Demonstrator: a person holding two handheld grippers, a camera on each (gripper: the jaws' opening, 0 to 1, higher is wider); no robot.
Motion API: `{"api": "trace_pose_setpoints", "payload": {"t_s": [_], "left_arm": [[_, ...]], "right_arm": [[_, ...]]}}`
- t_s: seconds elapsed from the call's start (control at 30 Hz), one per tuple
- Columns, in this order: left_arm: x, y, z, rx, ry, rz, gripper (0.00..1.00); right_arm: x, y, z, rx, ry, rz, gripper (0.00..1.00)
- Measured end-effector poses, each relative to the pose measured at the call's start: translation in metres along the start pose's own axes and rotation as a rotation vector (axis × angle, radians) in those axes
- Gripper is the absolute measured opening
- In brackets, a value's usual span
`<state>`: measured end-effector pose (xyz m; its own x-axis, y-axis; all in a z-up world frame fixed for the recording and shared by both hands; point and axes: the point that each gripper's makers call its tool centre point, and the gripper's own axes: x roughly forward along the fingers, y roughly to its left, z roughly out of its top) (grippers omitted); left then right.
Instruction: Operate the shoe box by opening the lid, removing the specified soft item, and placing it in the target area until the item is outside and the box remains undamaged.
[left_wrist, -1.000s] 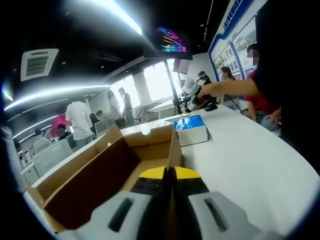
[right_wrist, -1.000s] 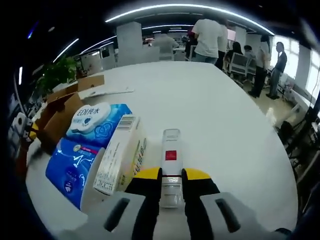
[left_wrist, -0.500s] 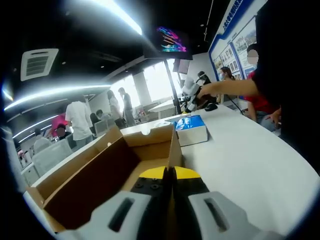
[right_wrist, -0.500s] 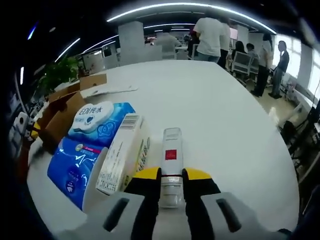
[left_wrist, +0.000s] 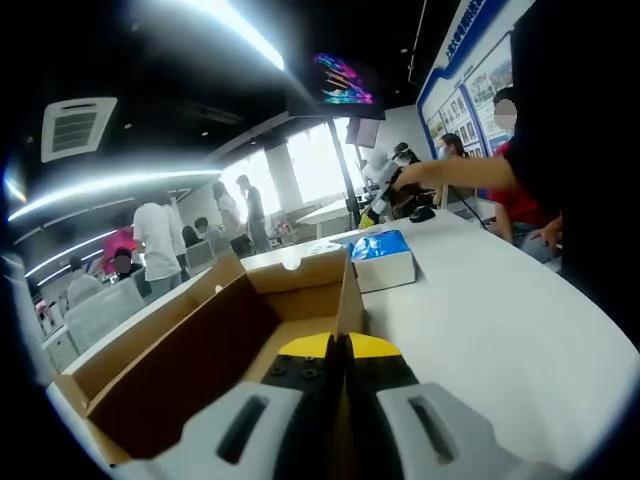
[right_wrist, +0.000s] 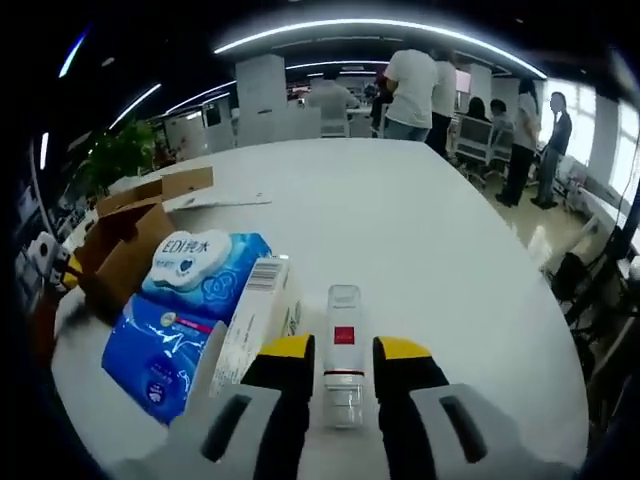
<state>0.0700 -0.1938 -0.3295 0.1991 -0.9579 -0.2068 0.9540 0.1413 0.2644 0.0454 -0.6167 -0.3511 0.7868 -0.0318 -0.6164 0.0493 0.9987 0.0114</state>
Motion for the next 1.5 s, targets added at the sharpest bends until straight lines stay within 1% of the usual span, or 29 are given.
{"api": "trace_pose_setpoints", "payload": {"t_s": [0.07, 0.1, 0.17, 0.2, 0.27, 0.3, 0.33, 0.37, 0.43, 0.5, 0.57, 0.67, 0.77, 0.8, 1.0, 1.07, 1.1, 1.17, 1.27, 1.33, 1.43, 1.5], "left_arm": [[-0.001, 0.001, -0.002, 0.0, 0.0, 0.0, 0.04], [-0.001, 0.001, -0.002, 0.0, 0.0, 0.0, 0.04], [-0.001, 0.001, -0.005, 0.0, 0.0, 0.001, 0.04], [-0.001, 0.001, -0.005, 0.0, 0.0, 0.001, 0.04], [-0.003, 0.002, -0.011, -0.001, -0.001, 0.0, 0.04], [-0.003, 0.003, -0.012, -0.001, -0.001, 0.0, 0.04], [-0.003, 0.003, -0.012, -0.001, -0.001, 0.0, 0.04], [-0.003, 0.003, -0.012, 0.0, -0.001, 0.0, 0.04], [-0.003, 0.002, -0.011, 0.0, 0.0, -0.001, 0.04], [-0.002, 0.002, -0.01, 0.0, 0.0, -0.001, 0.04], [-0.002, 0.001, -0.008, 0.0, 0.0, -0.002, 0.04], [-0.001, 0.001, -0.007, 0.001, -0.001, -0.002, 0.04], [-0.001, 0.0, -0.006, 0.002, -0.001, -0.002, 0.04], [-0.001, 0.0, -0.005, 0.002, -0.001, -0.002, 0.04], [0.0, 0.0, -0.003, 0.005, 0.0, 0.0, 0.04], [0.0, 0.0, -0.003, 0.006, 0.0, 0.0, 0.04], [0.0, 0.0, -0.003, 0.008, 0.0, 0.001, 0.04], [0.0, 0.0, -0.003, 0.011, -0.001, 0.002, 0.04], [0.0, 0.0, -0.002, 0.011, -0.001, 0.002, 0.04], [0.0, 0.0, -0.002, 0.01, -0.001, 0.001, 0.04], [0.0, 0.0, -0.003, 0.009, -0.001, 0.0, 0.04], [-0.001, 0.001, -0.004, 0.007, -0.001, 0.0, 0.04]], "right_arm": [[-0.002, 0.002, 0.011, -0.018, -0.027, -0.003, 0.25], [-0.007, 0.01, 0.02, -0.03, -0.041, 0.0, 0.26], [-0.008, 0.019, 0.037, -0.047, -0.066, 0.021, 0.27], [-0.01, 0.03, 0.046, -0.071, -0.088, 0.035, 0.28], [-0.013, 0.044, 0.063, -0.105, -0.107, 0.049, 0.32], [-0.015, 0.056, 0.074, -0.128, -0.122, 0.062, 0.35], [-0.015, 0.062, 0.082, -0.141, -0.134, 0.07, 0.38], [-0.015, 0.074, 0.094, -0.157, -0.153, 0.084, 0.4], [-0.014, 0.094, 0.11, -0.189, -0.171, 0.121, 0.42], [-0.012, 0.114, 0.124, -0.218, -0.189, 0.163, 0.42], [-0.009, 0.129, 0.134, -0.229, -0.186, 0.179, 0.45], [-0.002, 0.145, 0.148, -0.251, -0.182, 0.19, 0.5], [0.004, 0.157, 0.16, -0.29, -0.181, 0.195, 0.5], [0.007, 0.165, 0.164, -0.303, -0.176, 0.209, 0.5], [0.026, 0.2, 0.188, -0.336, -0.17, 0.241, 0.52], [0.033, 0.211, 0.195, -0.33, -0.164, 0.251, 0.53], [0.037, 0.216, 0.196, -0.34, -0.154, 0.256, 0.53], [0.051, 0.221, 0.204, -0.344, -0.146, 0.264, 0.54], [0.067, 0.228, 0.211, -0.349, -0.121, 0.263, 0.58], [0.075, 0.231, 0.214, -0.362, -0.107, 0.259, 0.58], [0.091, 0.241, 0.22, -0.35, -0.087, 0.273, 0.58], [0.1, 0.246, 0.222, -0.351, -0.067, 0.275, 0.59]]}}
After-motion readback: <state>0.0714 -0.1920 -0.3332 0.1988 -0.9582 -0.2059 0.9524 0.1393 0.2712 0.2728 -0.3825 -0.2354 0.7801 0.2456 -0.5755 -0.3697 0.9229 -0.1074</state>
